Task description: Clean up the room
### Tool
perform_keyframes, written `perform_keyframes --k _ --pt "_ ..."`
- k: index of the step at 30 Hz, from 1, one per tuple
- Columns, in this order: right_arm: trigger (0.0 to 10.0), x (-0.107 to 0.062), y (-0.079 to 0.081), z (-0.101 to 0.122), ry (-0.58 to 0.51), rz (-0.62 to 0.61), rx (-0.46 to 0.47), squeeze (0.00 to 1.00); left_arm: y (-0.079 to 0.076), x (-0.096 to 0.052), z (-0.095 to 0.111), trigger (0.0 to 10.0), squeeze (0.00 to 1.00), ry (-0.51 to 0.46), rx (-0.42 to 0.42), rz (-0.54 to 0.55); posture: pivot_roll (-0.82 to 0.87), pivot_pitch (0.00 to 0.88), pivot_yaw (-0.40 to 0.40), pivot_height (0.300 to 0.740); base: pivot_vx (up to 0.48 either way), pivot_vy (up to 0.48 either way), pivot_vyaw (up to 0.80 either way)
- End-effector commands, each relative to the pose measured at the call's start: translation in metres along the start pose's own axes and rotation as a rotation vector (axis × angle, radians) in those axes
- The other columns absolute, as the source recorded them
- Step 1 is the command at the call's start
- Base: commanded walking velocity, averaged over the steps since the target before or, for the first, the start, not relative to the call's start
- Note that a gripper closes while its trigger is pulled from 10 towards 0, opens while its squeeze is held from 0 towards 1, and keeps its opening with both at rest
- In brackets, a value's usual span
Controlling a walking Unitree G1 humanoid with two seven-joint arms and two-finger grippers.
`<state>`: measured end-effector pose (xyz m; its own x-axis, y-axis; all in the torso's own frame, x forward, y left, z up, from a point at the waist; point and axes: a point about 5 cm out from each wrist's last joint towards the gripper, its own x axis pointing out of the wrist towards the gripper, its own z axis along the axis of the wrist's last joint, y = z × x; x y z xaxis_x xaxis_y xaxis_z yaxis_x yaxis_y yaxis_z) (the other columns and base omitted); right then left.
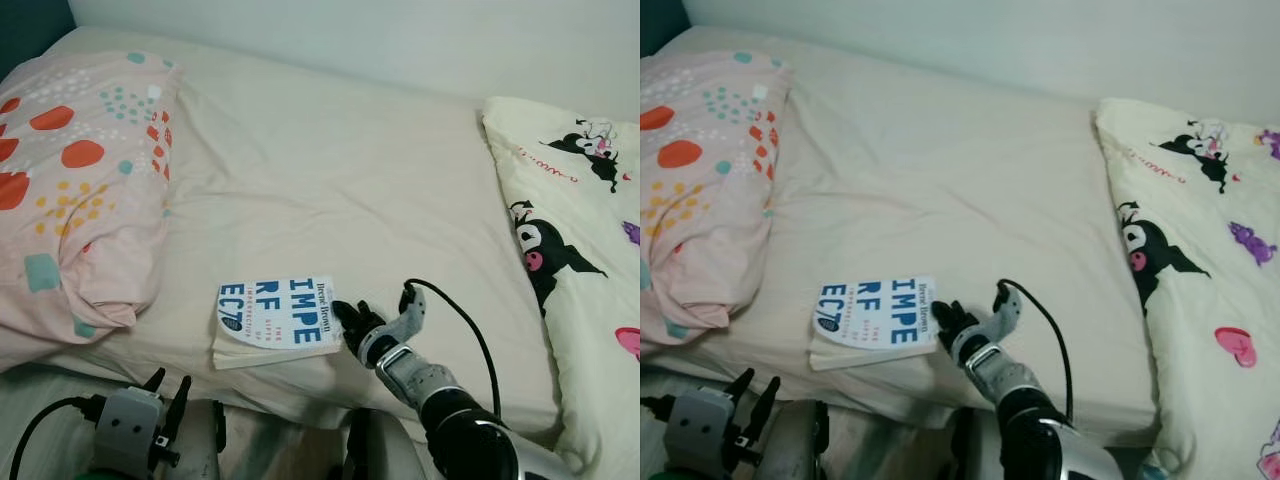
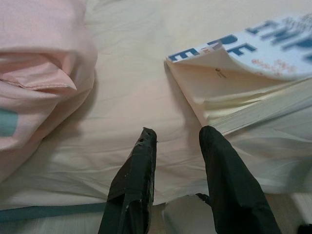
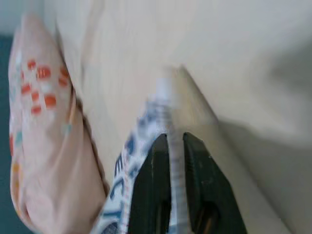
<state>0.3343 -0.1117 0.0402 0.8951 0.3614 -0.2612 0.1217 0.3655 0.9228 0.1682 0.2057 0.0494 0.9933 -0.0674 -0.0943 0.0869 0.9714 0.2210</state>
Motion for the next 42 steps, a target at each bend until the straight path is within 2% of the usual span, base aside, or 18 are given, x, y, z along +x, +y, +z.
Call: perform_keyframes --k 1,2,3,5,13,15,16,17,18,19,20,21,24,25,28,32,38,42 --pt "0.0 -0.006 -0.013 0.001 -0.057 -0.059 0.054 0.0 -0.002 -0.005 -0.004 10.0 0.0 0.027 -0.013 -0.009 0.21 0.142 -0.104 0.602 0.0 0.0 0.0" --pt "0.0 -0.006 -0.013 0.001 -0.057 -0.059 0.054 0.0 -0.002 -0.005 -0.004 10.0 0.0 0.027 -0.013 -0.009 0.21 0.142 -0.104 0.602 0.0 0.0 0.0" --pt "0.0 -0.008 -0.018 0.006 -0.132 -0.086 0.095 0.0 -0.002 -0.005 -0.004 10.0 0.0 0.027 -0.014 -0.007 0.21 0.143 -0.102 0.602 0.0 0.0 0.0" --pt "0.0 -0.01 -0.02 0.007 -0.15 -0.095 0.11 0.0 -0.003 -0.005 -0.004 10.0 0.0 0.027 -0.014 -0.008 0.21 0.143 -0.102 0.602 0.0 0.0 0.0" --pt "0.0 -0.014 -0.027 0.006 -0.144 -0.1 0.085 0.0 -0.003 -0.005 -0.004 10.0 0.0 0.027 -0.013 -0.012 0.21 0.144 -0.1 0.602 0.0 0.0 0.0" --pt "0.0 -0.014 -0.028 -0.001 -0.049 -0.092 -0.047 0.0 -0.003 -0.005 -0.004 10.0 0.0 0.028 -0.013 -0.014 0.21 0.142 -0.1 0.602 0.0 0.0 0.0" --pt "0.0 -0.014 -0.028 -0.001 -0.049 -0.092 -0.047 0.0 -0.003 -0.005 -0.004 10.0 0.0 0.028 -0.013 -0.014 0.21 0.142 -0.1 0.602 0.0 0.0 0.0" --pt "0.0 -0.015 -0.029 -0.007 0.036 -0.097 -0.195 0.0 -0.003 -0.004 -0.004 10.0 0.0 0.03 -0.012 -0.017 0.21 0.139 -0.099 0.602 0.0 0.0 0.0" --pt "7.2 -0.016 -0.032 -0.014 0.143 -0.094 -0.424 0.0 -0.003 -0.004 -0.004 10.0 0.0 0.032 -0.009 -0.022 0.2 0.139 -0.099 0.602 0.0 0.0 0.0" --pt "7.2 -0.016 -0.032 -0.014 0.143 -0.094 -0.424 0.0 -0.003 -0.004 -0.004 10.0 0.0 0.032 -0.009 -0.022 0.2 0.139 -0.099 0.602 0.0 0.0 0.0" --pt "10.0 -0.018 -0.034 -0.016 0.199 -0.086 -0.576 0.0 -0.004 -0.004 -0.005 10.0 0.0 0.036 -0.004 -0.028 0.2 0.138 -0.1 0.602 0.0 0.0 0.0" --pt "10.0 -0.018 -0.034 -0.011 0.189 -0.095 -0.662 0.0 -0.005 -0.004 -0.006 10.0 0.0 0.04 0.009 -0.037 0.2 0.138 -0.1 0.602 0.0 0.0 0.0" --pt "10.0 -0.019 -0.033 0.002 0.122 -0.113 -0.704 0.0 -0.006 -0.004 -0.007 10.0 0.0 0.044 0.022 -0.045 0.2 0.138 -0.1 0.602 0.0 0.0 0.0" --pt "0.1 -0.019 -0.031 0.01 0.082 -0.121 -0.717 0.0 -0.007 -0.004 -0.008 10.0 0.0 0.045 0.021 -0.045 0.2 0.134 -0.102 0.602 0.0 0.0 0.0" --pt "0.0 -0.02 -0.028 0.021 0.04 -0.118 -0.76 0.0 -0.008 -0.004 -0.008 10.0 0.0 0.047 0.018 -0.047 0.19 0.132 -0.103 0.602 0.0 0.0 0.0" --pt "0.0 -0.02 -0.027 0.024 0.049 -0.107 -0.81 0.0 -0.009 -0.005 -0.01 10.0 0.0 0.052 0.023 -0.051 0.19 0.131 -0.105 0.602 0.0 0.0 0.0" --pt "0.0 -0.022 -0.034 0.005 0.185 -0.076 -0.914 0.0 -0.009 -0.005 -0.011 10.0 0.0 0.055 0.024 -0.051 0.19 0.128 -0.106 0.602 0.0 0.0 0.0" --pt "0.0 -0.023 -0.04 -0.018 0.308 -0.057 -0.992 0.0 -0.01 -0.005 -0.011 10.0 0.0 0.058 0.027 -0.058 0.19 0.126 -0.107 0.602 0.0 0.0 0.0"
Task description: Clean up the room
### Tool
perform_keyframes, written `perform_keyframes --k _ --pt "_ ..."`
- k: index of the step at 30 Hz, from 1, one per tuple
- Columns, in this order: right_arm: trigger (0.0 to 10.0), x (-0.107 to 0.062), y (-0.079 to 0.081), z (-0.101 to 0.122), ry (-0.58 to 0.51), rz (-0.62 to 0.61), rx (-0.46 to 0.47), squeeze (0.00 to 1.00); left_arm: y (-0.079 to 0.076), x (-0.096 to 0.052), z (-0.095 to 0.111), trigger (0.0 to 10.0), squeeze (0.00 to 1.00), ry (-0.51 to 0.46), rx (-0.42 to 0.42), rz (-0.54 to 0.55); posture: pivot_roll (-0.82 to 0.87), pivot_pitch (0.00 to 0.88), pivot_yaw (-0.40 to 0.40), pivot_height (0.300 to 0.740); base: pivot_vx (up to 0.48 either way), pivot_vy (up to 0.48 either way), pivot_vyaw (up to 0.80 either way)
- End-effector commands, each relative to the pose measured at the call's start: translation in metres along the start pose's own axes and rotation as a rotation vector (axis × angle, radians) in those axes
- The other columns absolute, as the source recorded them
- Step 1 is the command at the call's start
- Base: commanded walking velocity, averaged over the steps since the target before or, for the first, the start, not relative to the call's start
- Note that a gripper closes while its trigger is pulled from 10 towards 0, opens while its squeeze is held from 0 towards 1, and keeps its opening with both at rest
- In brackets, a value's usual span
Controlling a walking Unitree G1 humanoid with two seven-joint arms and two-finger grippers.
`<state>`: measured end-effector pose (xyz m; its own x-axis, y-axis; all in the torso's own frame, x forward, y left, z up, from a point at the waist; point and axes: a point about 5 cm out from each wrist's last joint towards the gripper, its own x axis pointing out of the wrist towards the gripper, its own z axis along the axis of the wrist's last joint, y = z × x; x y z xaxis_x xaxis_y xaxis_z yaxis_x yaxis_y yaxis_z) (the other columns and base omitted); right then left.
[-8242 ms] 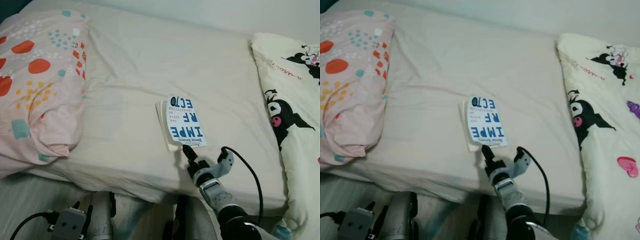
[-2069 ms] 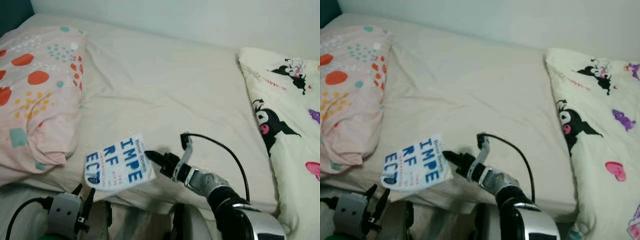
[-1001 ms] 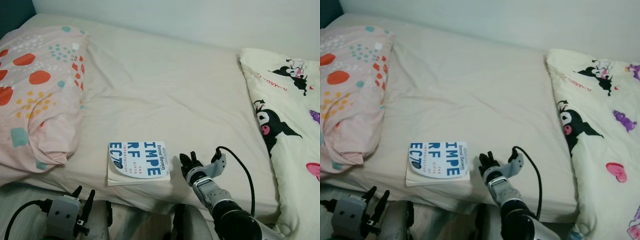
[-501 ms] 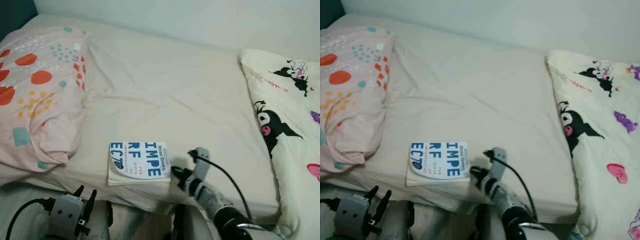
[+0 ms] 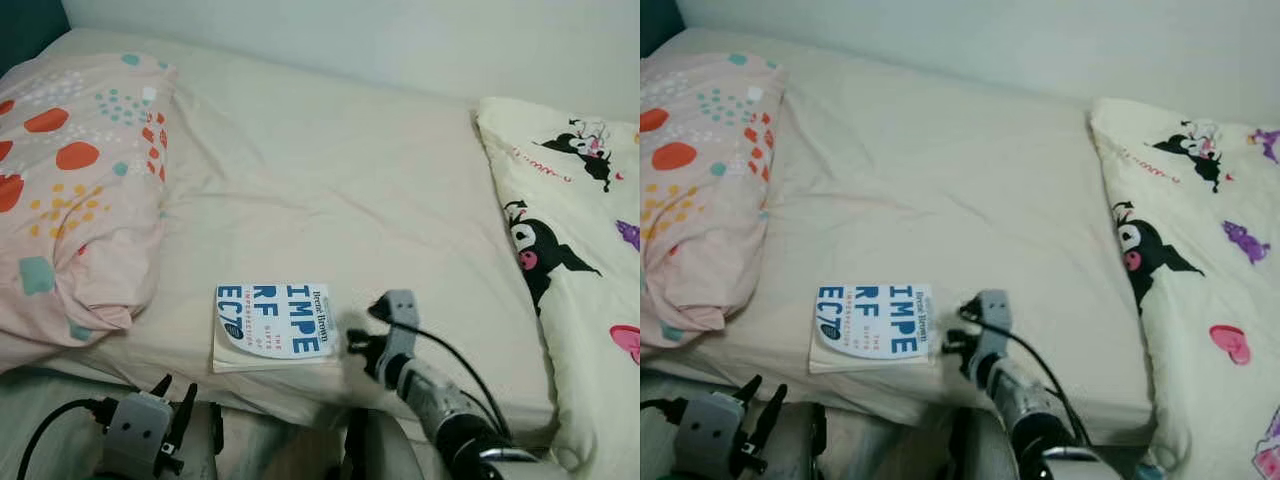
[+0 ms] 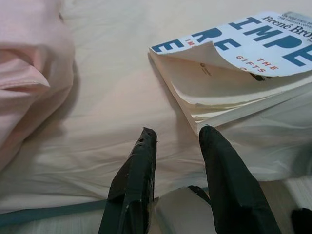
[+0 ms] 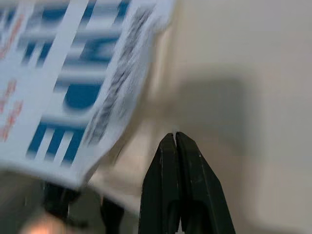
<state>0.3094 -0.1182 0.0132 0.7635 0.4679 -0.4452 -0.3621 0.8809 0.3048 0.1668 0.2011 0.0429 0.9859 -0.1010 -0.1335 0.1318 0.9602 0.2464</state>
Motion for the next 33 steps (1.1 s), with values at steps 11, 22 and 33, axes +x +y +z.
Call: perform_keyframes --k 11,22,33 --pt "0.0 0.019 0.059 -0.013 0.042 0.204 0.021 0.0 -0.008 -0.006 -0.007 10.0 0.0 0.03 -0.002 -0.023 0.19 0.127 -0.114 0.602 0.0 0.0 0.0" --pt "0.0 0.029 0.106 -0.01 0.012 0.372 0.075 0.0 -0.008 -0.006 -0.007 10.0 0.0 0.03 -0.004 -0.018 0.19 0.135 -0.117 0.602 0.0 0.0 0.0" --pt "6.1 0.018 0.048 0.011 -0.103 0.14 0.04 0.0 -0.009 0.004 -0.004 10.0 0.0 0.01 -0.004 -0.016 0.18 0.105 -0.109 0.602 0.0 0.0 0.0"
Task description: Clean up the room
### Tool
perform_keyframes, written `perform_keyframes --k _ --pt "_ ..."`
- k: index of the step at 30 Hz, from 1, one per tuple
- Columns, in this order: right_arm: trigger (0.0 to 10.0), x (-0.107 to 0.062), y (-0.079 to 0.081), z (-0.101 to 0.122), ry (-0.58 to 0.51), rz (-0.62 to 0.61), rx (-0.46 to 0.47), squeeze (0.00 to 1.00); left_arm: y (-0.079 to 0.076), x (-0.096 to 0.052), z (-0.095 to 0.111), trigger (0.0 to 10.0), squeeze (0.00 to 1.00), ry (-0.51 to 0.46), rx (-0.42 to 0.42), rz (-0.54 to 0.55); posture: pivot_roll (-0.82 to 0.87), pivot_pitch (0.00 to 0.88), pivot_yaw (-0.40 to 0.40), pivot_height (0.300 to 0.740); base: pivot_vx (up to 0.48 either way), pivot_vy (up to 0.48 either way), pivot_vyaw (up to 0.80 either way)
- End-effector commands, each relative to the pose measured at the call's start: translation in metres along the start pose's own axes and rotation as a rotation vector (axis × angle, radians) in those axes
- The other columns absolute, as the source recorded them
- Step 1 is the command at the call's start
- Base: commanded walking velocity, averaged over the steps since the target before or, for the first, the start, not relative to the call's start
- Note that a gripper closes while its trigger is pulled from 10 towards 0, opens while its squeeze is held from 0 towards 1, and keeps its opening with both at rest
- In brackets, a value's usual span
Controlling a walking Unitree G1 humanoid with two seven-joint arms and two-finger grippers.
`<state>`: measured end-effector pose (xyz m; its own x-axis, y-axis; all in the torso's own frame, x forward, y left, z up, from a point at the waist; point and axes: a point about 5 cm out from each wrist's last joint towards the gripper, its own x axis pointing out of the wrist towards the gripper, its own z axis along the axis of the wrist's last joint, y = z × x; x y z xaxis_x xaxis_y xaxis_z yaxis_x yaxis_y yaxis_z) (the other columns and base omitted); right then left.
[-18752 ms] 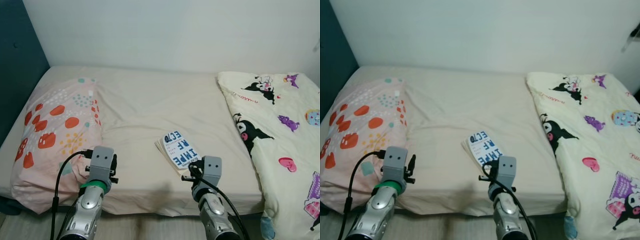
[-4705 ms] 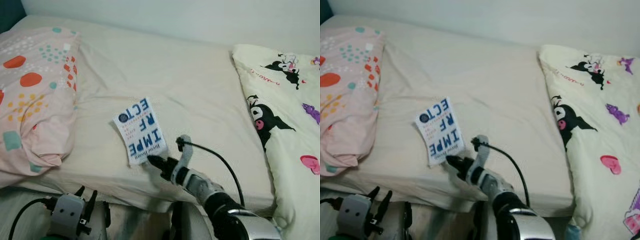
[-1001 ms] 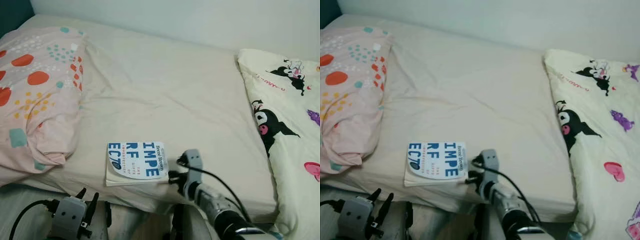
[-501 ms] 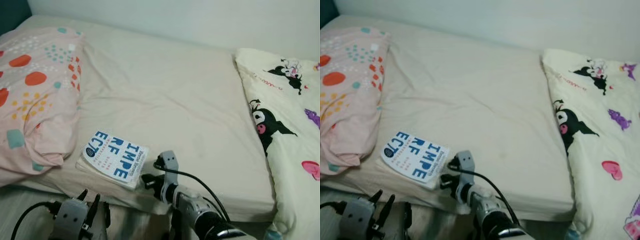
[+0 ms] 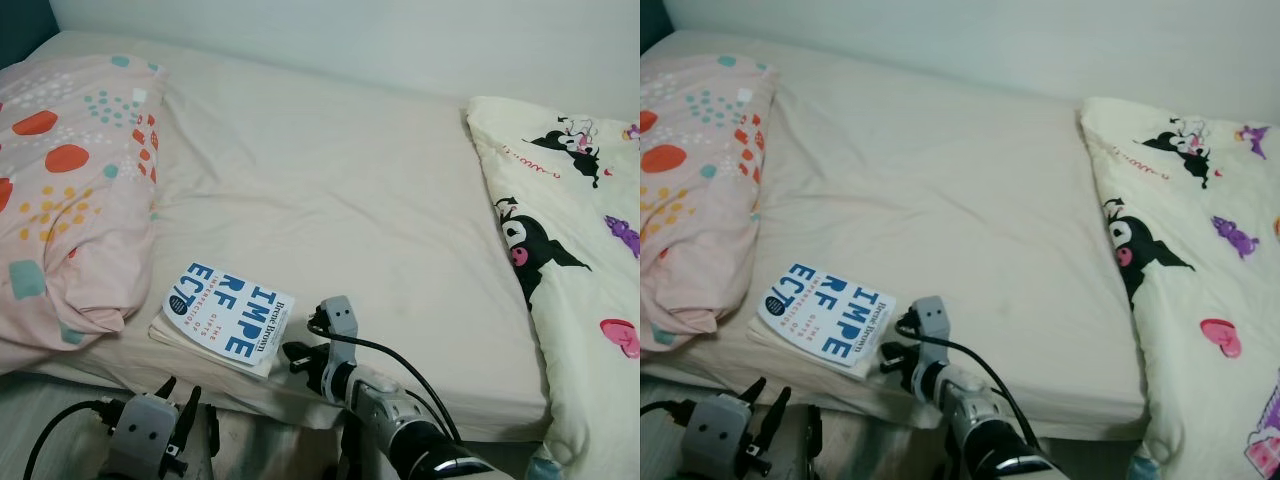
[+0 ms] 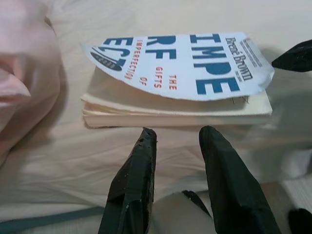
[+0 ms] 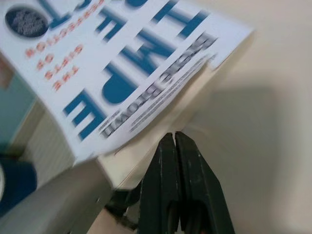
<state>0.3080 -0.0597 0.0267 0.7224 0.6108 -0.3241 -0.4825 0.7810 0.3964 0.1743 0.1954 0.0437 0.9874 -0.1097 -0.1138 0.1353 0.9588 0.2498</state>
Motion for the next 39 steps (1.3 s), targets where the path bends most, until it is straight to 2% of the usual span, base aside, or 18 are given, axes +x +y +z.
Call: perform_keyframes --k 1,2,3,5,6,7,8,9,12,14,17,19,25,39 --pt "6.1 -0.007 -0.016 0.012 -0.078 -0.074 0.015 0.0 -0.005 -0.002 -0.006 10.0 0.0 0.024 -0.009 -0.012 0.18 0.105 -0.109 0.602 0.0 0.0 0.0" --pt "10.0 -0.012 -0.027 0.024 -0.154 -0.112 0.044 0.0 -0.006 0.002 -0.003 10.0 0.0 0.012 -0.012 -0.012 0.16 0.088 -0.106 0.602 0.0 0.0 0.0" --pt "10.0 -0.018 -0.036 0.033 -0.214 -0.136 0.074 0.0 -0.007 0.007 -0.001 10.0 0.0 0.001 -0.016 -0.011 0.16 0.088 -0.106 0.602 0.0 0.0 0.0" --pt "10.0 -0.028 -0.049 0.044 -0.278 -0.177 0.056 0.0 -0.008 0.022 0.005 10.0 0.0 -0.011 -0.014 0.007 0.14 0.067 -0.097 0.602 0.0 0.0 0.0" --pt "10.0 -0.028 -0.049 0.044 -0.278 -0.177 0.056 0.0 -0.008 0.022 0.005 10.0 0.0 -0.011 -0.014 0.007 0.14 0.067 -0.097 0.602 0.0 0.0 0.0" --pt "10.0 -0.031 -0.052 0.045 -0.292 -0.193 0.029 0.0 -0.009 0.03 0.008 10.0 0.0 -0.014 -0.011 0.019 0.14 0.06 -0.094 0.602 0.0 0.0 0.0" --pt "10.0 -0.031 -0.052 0.045 -0.292 -0.193 0.029 0.0 -0.009 0.03 0.008 10.0 0.0 -0.014 -0.011 0.019 0.14 0.06 -0.094 0.602 0.0 0.0 0.0" --pt "10.0 -0.037 -0.054 0.045 -0.323 -0.223 -0.014 0.0 -0.01 0.048 0.014 10.0 0.0 -0.021 0.001 0.049 0.12 0.04 -0.081 0.602 0.0 0.0 0.0" --pt "10.0 -0.038 -0.053 0.042 -0.33 -0.244 -0.033 0.0 -0.011 0.06 0.019 10.0 0.0 -0.031 0.012 0.061 0.11 0.034 -0.075 0.602 0.0 0.0 0.0" --pt "10.0 -0.039 -0.051 0.034 -0.333 -0.271 -0.047 0.0 -0.016 0.078 0.027 10.0 0.0 -0.041 0.029 0.068 0.07 0.008 -0.045 0.602 0.0 0.0 0.0" --pt "10.0 -0.04 -0.05 0.03 -0.334 -0.288 -0.045 0.0 -0.019 0.085 0.03 10.0 0.0 -0.043 0.032 0.071 0.07 0.006 -0.041 0.607 0.0 0.0 0.0" --pt "10.0 -0.04 -0.047 0.022 -0.324 -0.312 -0.049 0.0 -0.024 0.096 0.034 10.0 0.0 -0.037 0.034 0.065 0.06 0.0 -0.025 0.617 0.0 0.0 0.0" --pt "10.0 -0.042 -0.044 0.009 -0.286 -0.336 -0.09 0.0 -0.028 0.11 0.032 10.0 0.0 -0.004 -0.008 0.053 0.03 0.0 0.0 0.642 0.0 0.0 0.0" --pt "10.0 -0.036 -0.04 0.011 -0.259 -0.362 -0.117 0.0 -0.031 0.117 0.028 10.0 0.0 0.009 -0.024 0.086 0.02 0.0 -0.015 0.697 0.0 0.0 0.0"
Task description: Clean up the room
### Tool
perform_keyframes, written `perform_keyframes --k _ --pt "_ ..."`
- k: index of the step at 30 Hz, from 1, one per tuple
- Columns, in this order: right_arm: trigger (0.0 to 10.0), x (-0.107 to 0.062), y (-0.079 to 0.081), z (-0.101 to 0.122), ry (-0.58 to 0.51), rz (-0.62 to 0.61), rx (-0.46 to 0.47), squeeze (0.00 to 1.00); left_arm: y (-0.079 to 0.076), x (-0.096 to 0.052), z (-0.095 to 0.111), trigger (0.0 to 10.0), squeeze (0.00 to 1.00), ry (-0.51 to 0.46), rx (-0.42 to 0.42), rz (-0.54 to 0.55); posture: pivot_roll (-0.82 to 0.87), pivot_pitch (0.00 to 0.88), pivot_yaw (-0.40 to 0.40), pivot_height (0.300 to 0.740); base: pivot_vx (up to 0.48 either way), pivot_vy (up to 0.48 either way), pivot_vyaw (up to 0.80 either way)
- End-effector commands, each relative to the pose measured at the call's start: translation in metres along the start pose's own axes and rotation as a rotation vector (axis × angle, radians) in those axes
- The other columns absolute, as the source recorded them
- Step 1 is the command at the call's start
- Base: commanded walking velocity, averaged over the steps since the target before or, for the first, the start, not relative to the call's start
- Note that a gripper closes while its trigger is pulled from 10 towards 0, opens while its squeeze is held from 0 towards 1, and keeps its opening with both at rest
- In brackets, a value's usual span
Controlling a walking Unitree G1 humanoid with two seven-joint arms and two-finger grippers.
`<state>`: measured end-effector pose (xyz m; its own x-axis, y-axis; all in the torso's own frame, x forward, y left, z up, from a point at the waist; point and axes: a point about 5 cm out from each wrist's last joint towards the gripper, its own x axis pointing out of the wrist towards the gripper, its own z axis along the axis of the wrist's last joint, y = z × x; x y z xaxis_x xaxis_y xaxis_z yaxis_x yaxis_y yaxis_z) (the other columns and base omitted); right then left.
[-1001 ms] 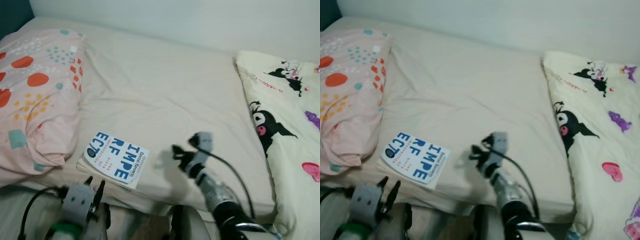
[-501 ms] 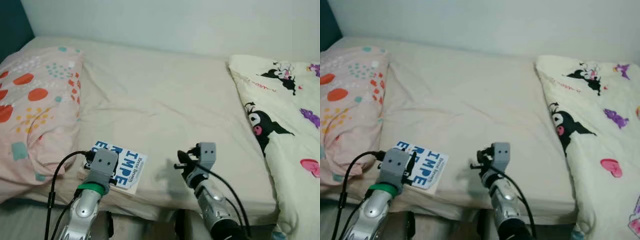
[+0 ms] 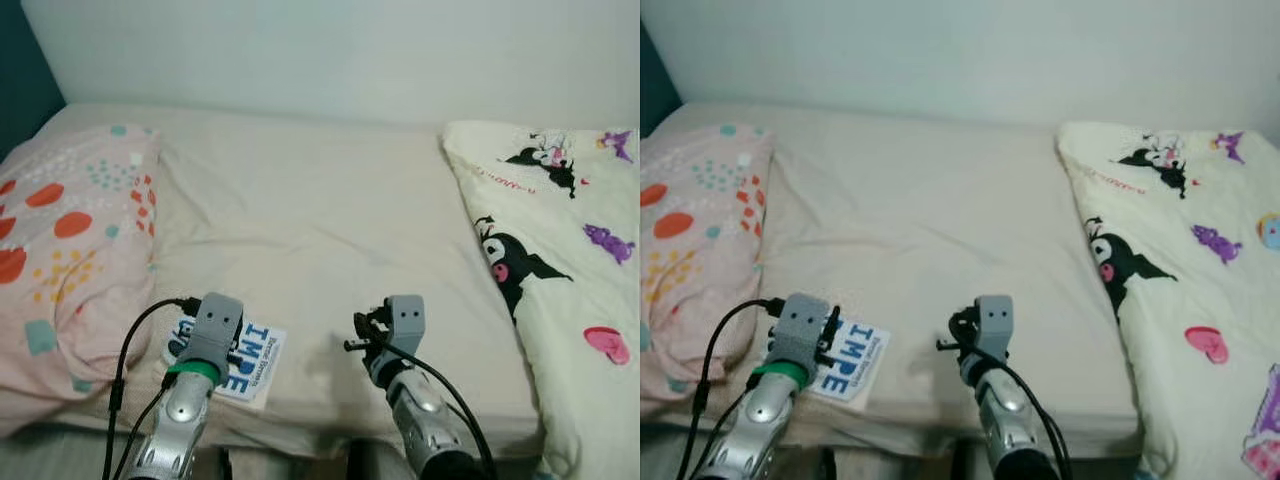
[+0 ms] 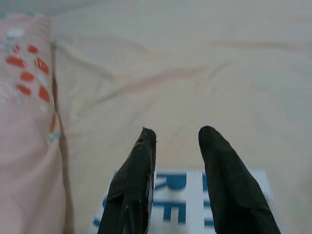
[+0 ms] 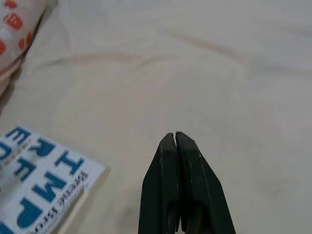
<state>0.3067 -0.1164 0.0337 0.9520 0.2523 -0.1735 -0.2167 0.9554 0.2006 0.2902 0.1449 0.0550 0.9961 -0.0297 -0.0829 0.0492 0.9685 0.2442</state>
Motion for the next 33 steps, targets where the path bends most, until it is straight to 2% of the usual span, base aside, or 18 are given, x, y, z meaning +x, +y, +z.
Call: perform_keyframes --k 1,8,10,18,27,33 --pt "10.0 0.001 0.001 -0.003 0.027 -0.006 -0.013 0.0 -0.001 -0.002 -0.006 10.0 0.0 0.02 -0.011 -0.004 0.02 0.0 -0.015 0.702 0.0 0.0 0.0" --pt "10.0 0.0 -0.001 -0.005 0.041 -0.022 -0.017 0.0 -0.006 -0.003 -0.009 10.0 0.0 0.024 -0.028 0.0 0.01 0.0 -0.018 0.727 0.0 0.0 0.0" --pt "10.0 0.001 -0.001 -0.004 0.044 -0.03 -0.019 0.0 -0.006 0.002 -0.007 10.0 0.0 0.023 -0.052 0.003 0.0 0.0 -0.012 0.74 0.0 0.0 0.0" --pt "10.0 -0.002 -0.014 -0.01 0.103 -0.108 -0.021 0.0 -0.008 0.007 -0.006 10.0 0.0 0.03 -0.058 0.001 -0.01 0.0 -0.007 0.74 0.0 0.0 0.0" --pt "10.0 -0.004 -0.015 -0.015 0.138 -0.118 -0.024 0.0 -0.009 0.006 -0.009 10.0 0.0 0.037 -0.067 -0.006 -0.01 0.0 -0.005 0.74 0.0 0.0 0.0" --pt "10.0 -0.004 -0.017 -0.017 0.176 -0.128 -0.024 0.0 -0.009 0.007 -0.011 10.0 0.0 0.041 -0.074 0.0 -0.01 0.0 -0.013 0.74 0.0 0.0 -0.8"
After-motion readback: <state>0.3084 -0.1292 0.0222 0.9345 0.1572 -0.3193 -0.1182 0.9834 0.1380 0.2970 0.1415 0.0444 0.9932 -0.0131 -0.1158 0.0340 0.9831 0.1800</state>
